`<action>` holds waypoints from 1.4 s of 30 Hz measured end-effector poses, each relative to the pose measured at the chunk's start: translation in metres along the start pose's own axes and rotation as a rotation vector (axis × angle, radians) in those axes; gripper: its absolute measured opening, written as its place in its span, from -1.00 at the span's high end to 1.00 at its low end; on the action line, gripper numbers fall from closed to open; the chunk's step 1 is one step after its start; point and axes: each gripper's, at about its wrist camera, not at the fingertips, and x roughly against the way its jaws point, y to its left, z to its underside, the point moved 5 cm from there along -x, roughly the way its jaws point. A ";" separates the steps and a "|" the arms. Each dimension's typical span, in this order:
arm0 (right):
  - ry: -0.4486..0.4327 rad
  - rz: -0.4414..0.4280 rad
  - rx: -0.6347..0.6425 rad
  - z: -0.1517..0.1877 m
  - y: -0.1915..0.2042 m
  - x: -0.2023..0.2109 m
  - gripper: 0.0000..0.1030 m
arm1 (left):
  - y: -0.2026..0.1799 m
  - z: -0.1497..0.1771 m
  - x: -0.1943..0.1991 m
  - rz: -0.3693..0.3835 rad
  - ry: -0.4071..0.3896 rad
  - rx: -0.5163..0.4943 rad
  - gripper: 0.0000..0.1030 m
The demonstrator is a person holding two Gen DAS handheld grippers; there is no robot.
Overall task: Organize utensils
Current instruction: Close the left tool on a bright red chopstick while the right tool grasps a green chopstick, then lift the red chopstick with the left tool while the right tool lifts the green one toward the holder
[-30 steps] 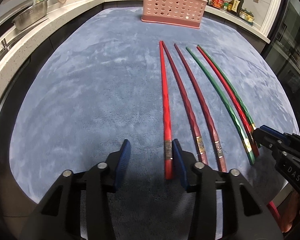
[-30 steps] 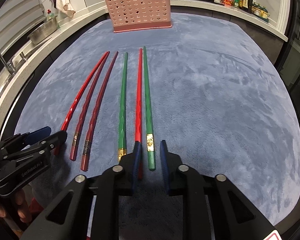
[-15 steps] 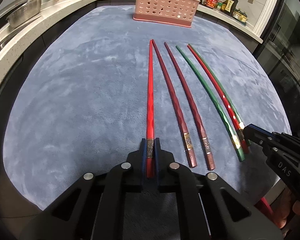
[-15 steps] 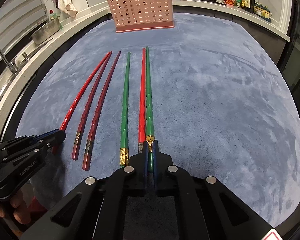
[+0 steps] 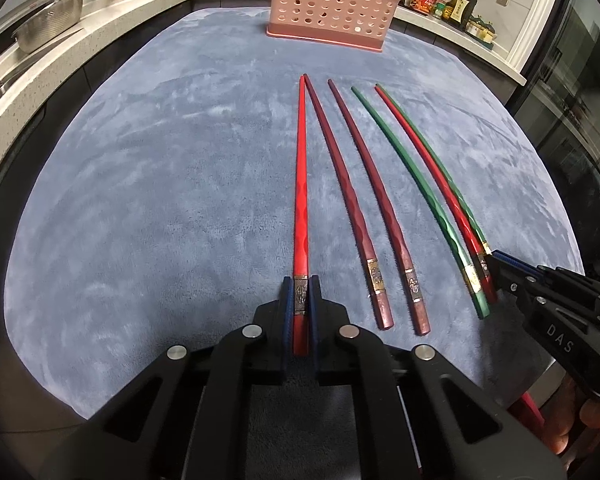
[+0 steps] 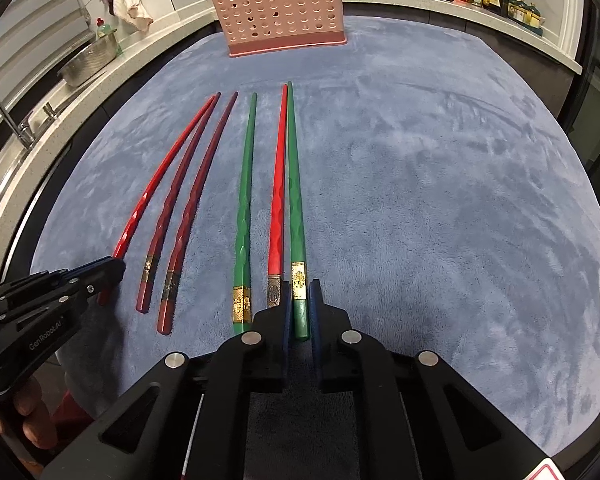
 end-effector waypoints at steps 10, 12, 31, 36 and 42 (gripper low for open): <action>-0.061 -0.012 -0.015 -0.010 0.000 0.027 0.86 | 0.001 -0.009 0.024 0.033 -0.052 0.025 0.87; -0.097 -0.018 -0.027 -0.018 -0.001 0.040 0.86 | 0.002 -0.015 0.036 0.039 -0.081 0.030 0.86; -0.369 -0.055 -0.117 -0.113 -0.024 0.141 0.86 | 0.002 -0.118 0.127 0.014 -0.358 0.027 0.86; -0.406 -0.069 -0.138 -0.135 -0.031 0.154 0.86 | 0.008 -0.149 0.134 -0.012 -0.408 0.028 0.87; -0.460 -0.066 -0.120 -0.165 -0.033 0.168 0.86 | 0.009 -0.185 0.143 -0.013 -0.452 0.032 0.87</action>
